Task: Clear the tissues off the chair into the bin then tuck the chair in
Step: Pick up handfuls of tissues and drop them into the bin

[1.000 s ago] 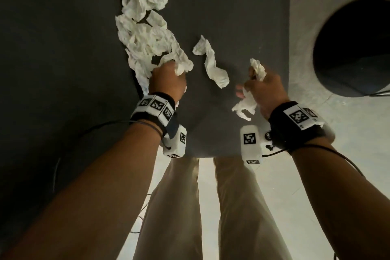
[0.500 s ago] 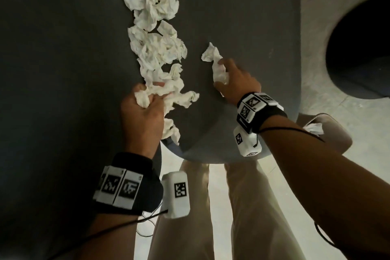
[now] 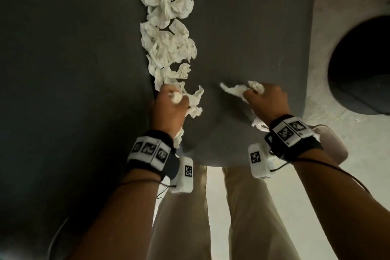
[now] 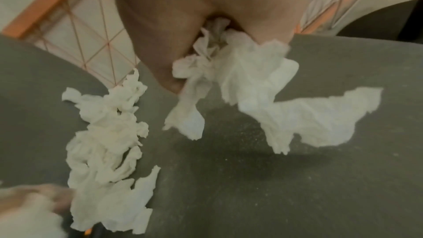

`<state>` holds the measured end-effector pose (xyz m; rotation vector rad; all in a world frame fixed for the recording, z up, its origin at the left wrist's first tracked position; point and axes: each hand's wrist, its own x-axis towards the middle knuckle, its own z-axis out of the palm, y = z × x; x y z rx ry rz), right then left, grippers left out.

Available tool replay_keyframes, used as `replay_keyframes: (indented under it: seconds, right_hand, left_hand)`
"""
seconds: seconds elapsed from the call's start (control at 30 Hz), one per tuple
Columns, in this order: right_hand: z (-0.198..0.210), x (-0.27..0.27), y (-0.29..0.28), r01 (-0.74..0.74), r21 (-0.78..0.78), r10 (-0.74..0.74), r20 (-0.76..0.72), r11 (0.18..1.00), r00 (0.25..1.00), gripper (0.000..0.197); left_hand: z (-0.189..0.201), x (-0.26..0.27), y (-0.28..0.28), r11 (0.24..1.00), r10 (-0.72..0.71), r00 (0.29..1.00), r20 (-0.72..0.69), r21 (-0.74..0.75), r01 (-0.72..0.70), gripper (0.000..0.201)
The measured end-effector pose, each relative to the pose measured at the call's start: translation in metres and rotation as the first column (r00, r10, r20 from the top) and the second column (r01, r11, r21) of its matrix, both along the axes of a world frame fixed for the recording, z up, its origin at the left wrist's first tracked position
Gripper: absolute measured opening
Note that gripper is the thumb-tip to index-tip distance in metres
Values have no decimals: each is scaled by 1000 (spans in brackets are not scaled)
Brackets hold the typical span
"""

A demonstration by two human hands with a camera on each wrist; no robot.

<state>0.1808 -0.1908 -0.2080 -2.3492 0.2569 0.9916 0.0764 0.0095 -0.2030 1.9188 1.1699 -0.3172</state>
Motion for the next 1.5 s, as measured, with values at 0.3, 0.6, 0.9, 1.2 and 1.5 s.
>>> replay_keyframes:
  seconds: [0.3, 0.6, 0.9, 1.2, 1.5]
  right_hand:
    - [6, -6, 19, -177, 98, 166, 114, 979, 980, 15]
    - [-16, -21, 122, -589, 173, 590, 50, 790, 806, 35]
    - [-46, -38, 144, -729, -45, 731, 59, 683, 680, 32]
    - [-39, -18, 123, -290, 181, 326, -221, 940, 919, 32]
    - [-31, 1, 81, 128, 263, -60, -251, 956, 966, 13]
  left_hand:
    - [-25, -3, -17, 959, -256, 967, 12, 128, 252, 17]
    - [29, -62, -19, 977, 207, 977, 47, 41, -209, 35]
    - [16, -75, -25, 953, 293, 956, 24, -85, -290, 18]
    - [-25, -36, -39, 992, 60, 979, -197, -93, -80, 22]
    - [-25, -74, -34, 989, 101, 976, -194, -89, -120, 10]
